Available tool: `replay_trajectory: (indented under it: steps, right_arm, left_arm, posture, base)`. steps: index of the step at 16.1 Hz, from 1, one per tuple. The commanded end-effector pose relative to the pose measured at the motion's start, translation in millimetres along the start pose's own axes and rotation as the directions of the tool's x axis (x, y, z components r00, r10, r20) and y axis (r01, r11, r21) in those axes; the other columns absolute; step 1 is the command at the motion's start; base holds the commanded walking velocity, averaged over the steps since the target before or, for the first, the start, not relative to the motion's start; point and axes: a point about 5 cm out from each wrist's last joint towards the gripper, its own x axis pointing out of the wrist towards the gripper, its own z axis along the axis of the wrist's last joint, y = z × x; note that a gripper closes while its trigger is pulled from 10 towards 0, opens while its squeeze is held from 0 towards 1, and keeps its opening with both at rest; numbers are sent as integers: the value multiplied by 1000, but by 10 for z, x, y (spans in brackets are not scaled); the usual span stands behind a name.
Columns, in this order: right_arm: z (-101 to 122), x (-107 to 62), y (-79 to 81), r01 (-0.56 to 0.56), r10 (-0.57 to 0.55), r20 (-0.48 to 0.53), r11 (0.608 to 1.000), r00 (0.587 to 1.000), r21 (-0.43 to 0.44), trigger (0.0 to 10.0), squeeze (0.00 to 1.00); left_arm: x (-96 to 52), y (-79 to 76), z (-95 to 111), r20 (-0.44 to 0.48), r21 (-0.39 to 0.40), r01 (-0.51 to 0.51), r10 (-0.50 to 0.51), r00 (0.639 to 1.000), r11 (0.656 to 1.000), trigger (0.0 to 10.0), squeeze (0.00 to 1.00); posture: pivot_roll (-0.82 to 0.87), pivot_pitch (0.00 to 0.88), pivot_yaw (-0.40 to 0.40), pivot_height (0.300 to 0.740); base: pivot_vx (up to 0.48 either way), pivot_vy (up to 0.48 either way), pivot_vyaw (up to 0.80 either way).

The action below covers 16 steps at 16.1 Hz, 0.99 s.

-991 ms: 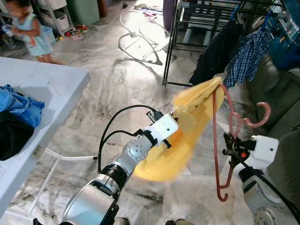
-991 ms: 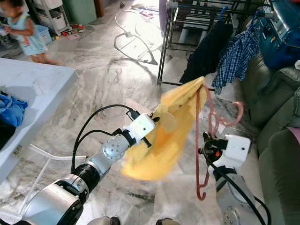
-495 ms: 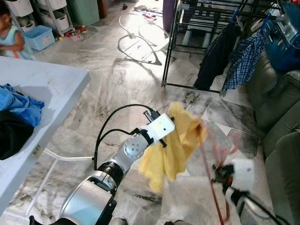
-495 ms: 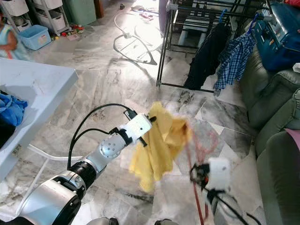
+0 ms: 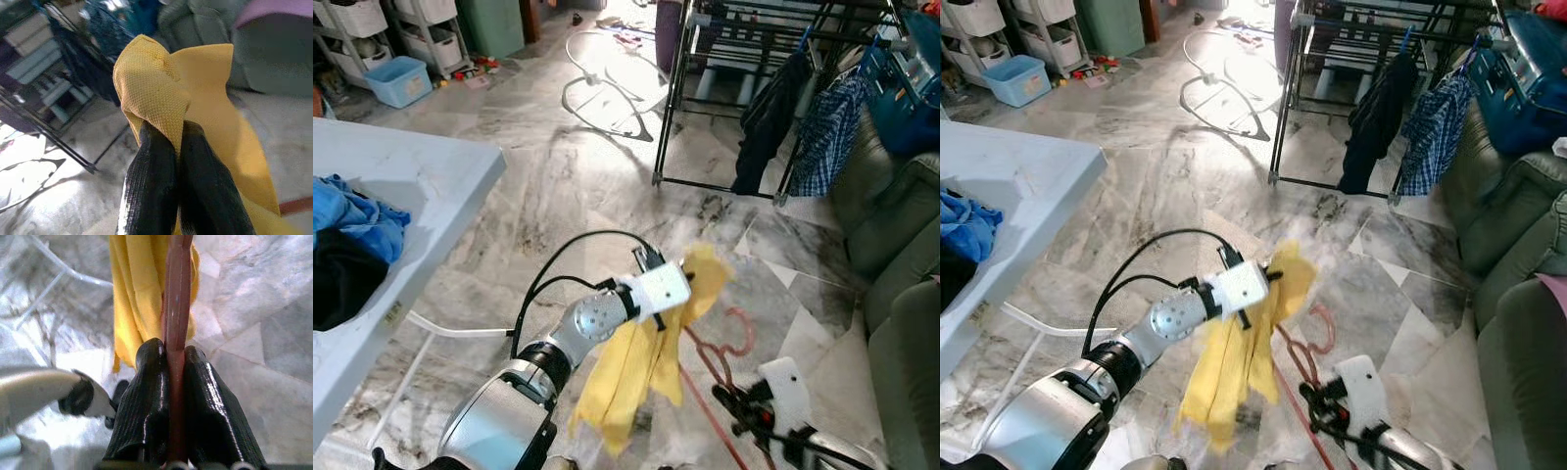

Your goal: Hang hanger

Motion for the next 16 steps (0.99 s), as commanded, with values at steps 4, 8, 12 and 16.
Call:
replay_trajectory:
  steps: [4, 8, 12, 16]
  right_arm:
    - [1, -256, -307, 83, -86, -21, 991, 996, -104, 10000, 0]
    - [71, -370, -449, 131, -134, -7, 972, 991, -193, 10000, 0]
    - [115, -419, -438, 124, -120, 28, 970, 992, -209, 10000, 0]
    - [-20, -580, -552, 128, -153, -89, 962, 984, -240, 10000, 0]
  left_arm:
    - [-111, -87, -81, -6, 42, 195, -195, 981, 980, 10000, 0]
    - [-264, -37, -305, -133, 2, 208, -206, 970, 978, 10000, 0]
    - [-266, -34, -314, -139, -9, 198, -197, 970, 980, 10000, 0]
    - [-216, 174, -234, -146, 61, 142, -132, 980, 988, 10000, 0]
  posture:
    - [-75, 67, -48, 740]
    - [-90, 85, -35, 740]
    - [-92, 95, -29, 740]
    - [-101, 105, -25, 740]
  base:
    - [0, 0, 0]
    - [0, 0, 0]
    - [0, 0, 0]
    - [0, 0, 0]
